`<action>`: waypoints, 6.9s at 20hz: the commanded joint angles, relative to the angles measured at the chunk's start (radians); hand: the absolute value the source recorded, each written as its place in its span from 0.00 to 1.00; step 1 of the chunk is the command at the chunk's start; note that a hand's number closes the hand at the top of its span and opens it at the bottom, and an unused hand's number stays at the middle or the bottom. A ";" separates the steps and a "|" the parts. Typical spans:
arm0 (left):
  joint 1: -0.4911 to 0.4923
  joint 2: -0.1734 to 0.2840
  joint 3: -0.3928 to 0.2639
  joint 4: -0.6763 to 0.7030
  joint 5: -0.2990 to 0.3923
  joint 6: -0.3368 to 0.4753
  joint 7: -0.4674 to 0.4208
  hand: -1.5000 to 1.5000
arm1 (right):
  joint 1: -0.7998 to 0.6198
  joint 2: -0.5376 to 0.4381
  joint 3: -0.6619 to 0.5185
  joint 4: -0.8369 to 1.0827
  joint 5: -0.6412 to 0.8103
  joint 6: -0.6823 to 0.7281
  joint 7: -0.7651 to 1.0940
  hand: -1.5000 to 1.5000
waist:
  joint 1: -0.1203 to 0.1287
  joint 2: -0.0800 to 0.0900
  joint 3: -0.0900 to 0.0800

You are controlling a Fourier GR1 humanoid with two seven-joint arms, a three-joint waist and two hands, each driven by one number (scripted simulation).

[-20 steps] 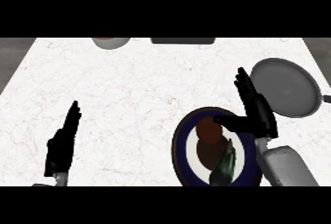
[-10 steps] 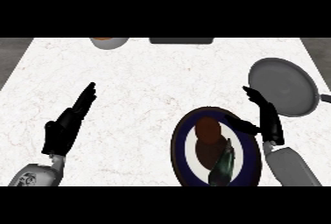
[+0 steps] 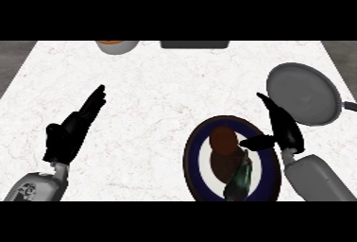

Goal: Pick the cupcake from the plate and place it in the pan

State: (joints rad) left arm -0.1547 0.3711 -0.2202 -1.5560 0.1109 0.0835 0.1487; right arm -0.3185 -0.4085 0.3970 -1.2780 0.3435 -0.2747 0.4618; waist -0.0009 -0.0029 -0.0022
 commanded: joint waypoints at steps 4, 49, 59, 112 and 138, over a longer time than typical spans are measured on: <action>-0.032 0.002 0.004 -0.011 0.007 -0.024 0.027 0.50 | -0.210 -0.066 0.077 -0.005 -0.043 0.423 0.345 0.00 | 0.021 0.003 -0.001; -0.009 -0.092 0.105 0.024 -0.083 -0.110 0.021 0.50 | -0.288 0.251 0.126 0.252 0.016 0.768 0.506 1.00 | 0.006 0.004 0.002; 0.065 -0.089 0.140 -0.048 -0.095 -0.152 0.015 0.50 | -0.181 0.246 0.106 0.022 0.121 0.771 0.585 1.00 | -0.001 0.000 0.002; 0.050 -0.172 0.154 -0.059 -0.171 -0.200 0.033 0.50 | -0.294 -0.013 -0.528 0.593 0.299 -0.357 -0.580 1.00 | 0.029 0.011 0.004; -0.032 -0.193 0.156 -0.031 -0.192 -0.208 0.044 0.50 | -0.494 -0.123 -0.896 1.043 -0.004 -0.121 -0.923 0.00 | 0.065 0.037 0.012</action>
State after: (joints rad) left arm -0.1933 0.1773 -0.0614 -1.5912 -0.0713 -0.1273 0.2024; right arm -0.8159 -0.5445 -0.4070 -0.2160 0.4346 -0.4047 -0.3700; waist 0.0656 0.0323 0.0087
